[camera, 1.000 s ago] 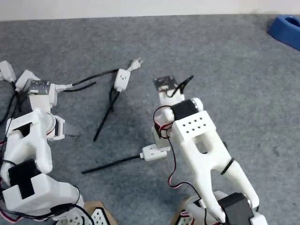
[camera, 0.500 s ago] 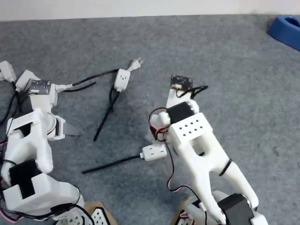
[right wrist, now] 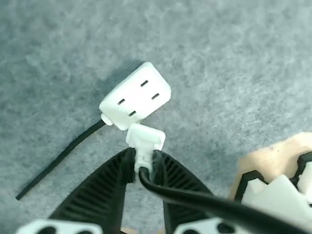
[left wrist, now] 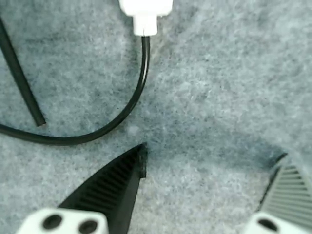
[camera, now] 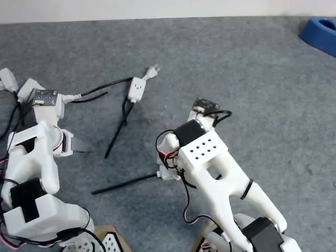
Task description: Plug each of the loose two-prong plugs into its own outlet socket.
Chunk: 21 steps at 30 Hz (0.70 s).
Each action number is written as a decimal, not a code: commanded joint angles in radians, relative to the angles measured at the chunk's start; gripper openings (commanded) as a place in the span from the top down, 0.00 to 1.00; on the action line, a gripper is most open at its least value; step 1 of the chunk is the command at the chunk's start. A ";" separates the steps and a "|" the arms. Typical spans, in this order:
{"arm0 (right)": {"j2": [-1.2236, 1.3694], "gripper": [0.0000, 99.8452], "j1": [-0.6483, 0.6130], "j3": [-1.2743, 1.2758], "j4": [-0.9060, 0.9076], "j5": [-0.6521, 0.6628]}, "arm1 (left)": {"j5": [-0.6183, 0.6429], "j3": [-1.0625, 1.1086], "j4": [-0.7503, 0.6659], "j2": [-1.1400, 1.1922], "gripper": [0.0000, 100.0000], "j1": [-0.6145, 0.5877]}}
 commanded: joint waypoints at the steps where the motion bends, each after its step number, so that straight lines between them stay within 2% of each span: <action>1: -0.039 0.99 0.067 -0.012 -0.012 -0.064 | 0.008 -0.030 -0.031 -0.005 0.62 0.033; 6: -0.039 0.99 0.136 -0.012 -0.087 -0.117 | 0.009 -0.030 -0.031 -0.005 0.62 0.033; 21: -0.039 0.99 0.137 -0.001 -0.090 -0.120 | 0.009 -0.030 -0.031 -0.005 0.62 0.033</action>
